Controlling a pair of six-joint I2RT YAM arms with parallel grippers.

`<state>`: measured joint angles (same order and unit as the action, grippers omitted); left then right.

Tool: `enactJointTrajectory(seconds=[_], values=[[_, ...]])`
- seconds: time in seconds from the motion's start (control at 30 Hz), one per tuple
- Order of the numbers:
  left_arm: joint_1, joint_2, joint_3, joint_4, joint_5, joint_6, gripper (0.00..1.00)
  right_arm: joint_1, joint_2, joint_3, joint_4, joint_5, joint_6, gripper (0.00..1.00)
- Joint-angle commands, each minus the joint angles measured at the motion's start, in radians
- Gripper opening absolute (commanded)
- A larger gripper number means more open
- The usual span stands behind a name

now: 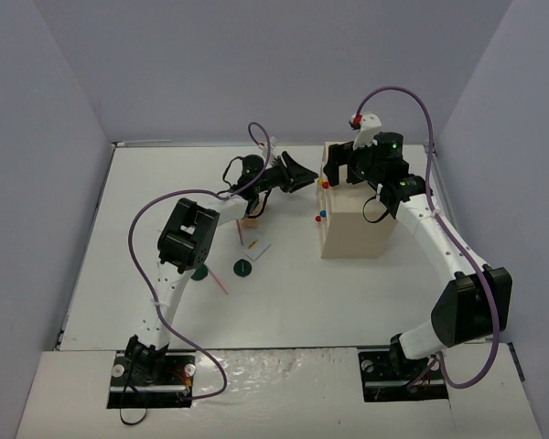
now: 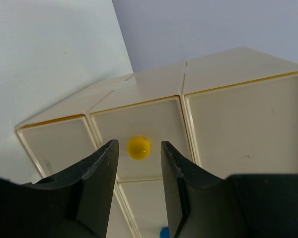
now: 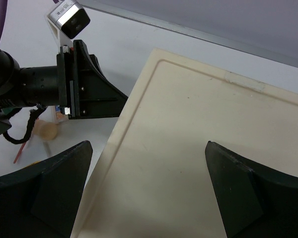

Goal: Organize the makeup

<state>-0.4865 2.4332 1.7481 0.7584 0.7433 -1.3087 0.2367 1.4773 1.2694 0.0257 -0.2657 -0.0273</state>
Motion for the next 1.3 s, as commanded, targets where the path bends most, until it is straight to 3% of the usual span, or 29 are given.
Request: enactJointTrajectory(seconds=[0.0,0.7,0.87,1.03,1.27], values=[[-0.014,-0.028,0.08,0.06,0.03,0.018,0.36,0.004,-0.009,-0.004,0.045,0.008,-0.003,0.95],[-0.03,0.008,0.117,0.057,0.045,0.013,0.32,0.004,-0.004,-0.007,0.045,-0.004,0.0,0.95],[-0.029,0.019,0.124,0.091,0.039,-0.018,0.24,0.004,0.003,-0.008,0.044,-0.011,-0.002,0.95],[-0.029,0.007,0.101,0.099,0.042,-0.014,0.0,0.003,0.002,-0.01,0.043,0.01,-0.005,0.95],[-0.014,-0.046,0.021,0.07,0.025,0.029,0.0,0.011,-0.007,-0.011,0.041,0.094,-0.006,0.95]])
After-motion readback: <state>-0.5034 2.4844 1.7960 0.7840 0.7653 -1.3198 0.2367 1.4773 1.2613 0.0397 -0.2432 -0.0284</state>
